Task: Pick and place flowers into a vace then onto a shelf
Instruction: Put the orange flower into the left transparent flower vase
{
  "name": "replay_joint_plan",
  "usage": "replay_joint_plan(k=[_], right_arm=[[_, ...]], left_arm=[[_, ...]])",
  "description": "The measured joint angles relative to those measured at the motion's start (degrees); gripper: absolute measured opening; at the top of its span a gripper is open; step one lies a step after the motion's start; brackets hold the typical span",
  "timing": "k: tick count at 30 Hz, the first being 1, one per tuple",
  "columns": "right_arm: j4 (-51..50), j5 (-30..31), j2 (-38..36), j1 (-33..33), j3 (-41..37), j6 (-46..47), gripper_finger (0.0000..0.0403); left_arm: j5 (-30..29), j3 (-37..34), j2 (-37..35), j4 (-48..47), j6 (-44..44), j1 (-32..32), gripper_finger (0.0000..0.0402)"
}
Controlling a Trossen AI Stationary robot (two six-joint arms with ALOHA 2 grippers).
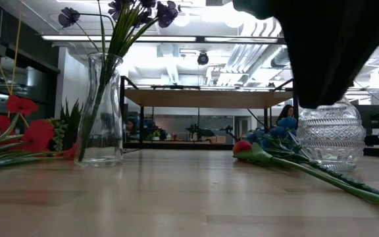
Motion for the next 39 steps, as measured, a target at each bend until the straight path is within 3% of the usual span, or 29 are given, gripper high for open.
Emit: replay_joint_plan(k=[18, 39], right_arm=[[0.50, 0.02, -0.04, -2.25, -2.46, -3.54, 0.0103], [1.19, -0.11, -0.04, -3.24, -6.90, -3.98, 0.0104]], left_arm=[[0.09, 0.00, 0.00, 0.00, 0.00, 0.00, 0.0088], [0.09, 0.00, 0.00, 0.04, 0.52, 0.00, 0.0088]])
